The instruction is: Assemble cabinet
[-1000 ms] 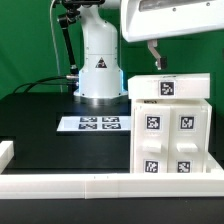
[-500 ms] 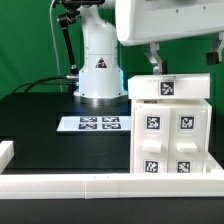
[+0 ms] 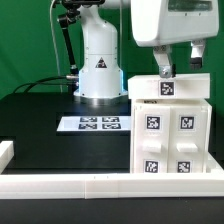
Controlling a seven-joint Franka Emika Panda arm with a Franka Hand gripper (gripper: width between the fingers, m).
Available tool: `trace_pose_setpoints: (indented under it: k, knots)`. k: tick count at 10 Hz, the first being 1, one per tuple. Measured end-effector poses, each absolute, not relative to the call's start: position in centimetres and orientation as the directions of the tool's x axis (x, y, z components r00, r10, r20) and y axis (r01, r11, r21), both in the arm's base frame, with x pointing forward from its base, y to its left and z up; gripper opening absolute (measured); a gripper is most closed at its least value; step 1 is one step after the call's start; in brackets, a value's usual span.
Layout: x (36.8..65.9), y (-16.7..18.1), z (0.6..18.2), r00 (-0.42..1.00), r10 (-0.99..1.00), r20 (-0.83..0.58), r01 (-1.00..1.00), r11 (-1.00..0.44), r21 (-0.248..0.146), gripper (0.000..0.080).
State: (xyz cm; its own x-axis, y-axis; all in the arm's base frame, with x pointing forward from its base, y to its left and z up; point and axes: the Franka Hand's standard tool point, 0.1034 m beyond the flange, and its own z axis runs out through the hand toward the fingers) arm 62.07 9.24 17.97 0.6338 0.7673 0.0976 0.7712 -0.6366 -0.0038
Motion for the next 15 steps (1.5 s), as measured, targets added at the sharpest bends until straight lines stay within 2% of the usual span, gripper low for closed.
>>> trace_pose_setpoints:
  k: [5, 7, 11, 13, 15]
  knots:
    - [61.8, 8.2, 17.0, 0.353, 0.931, 0.088, 0.934, -0.356, 0.018, 0.0797]
    - [61.7, 8.1, 15.8, 0.363, 0.928, 0.087, 0.931, -0.366, 0.014, 0.0797]
    - [61.7, 7.8, 14.9, 0.368, 0.926, 0.086, 0.929, -0.371, 0.01, 0.0797]
    - [61.7, 7.8, 14.9, 0.369, 0.925, 0.085, 0.928, -0.371, 0.009, 0.0541]
    - [61.7, 7.8, 14.9, 0.396, 0.914, 0.086, 0.917, -0.398, 0.007, 0.054]
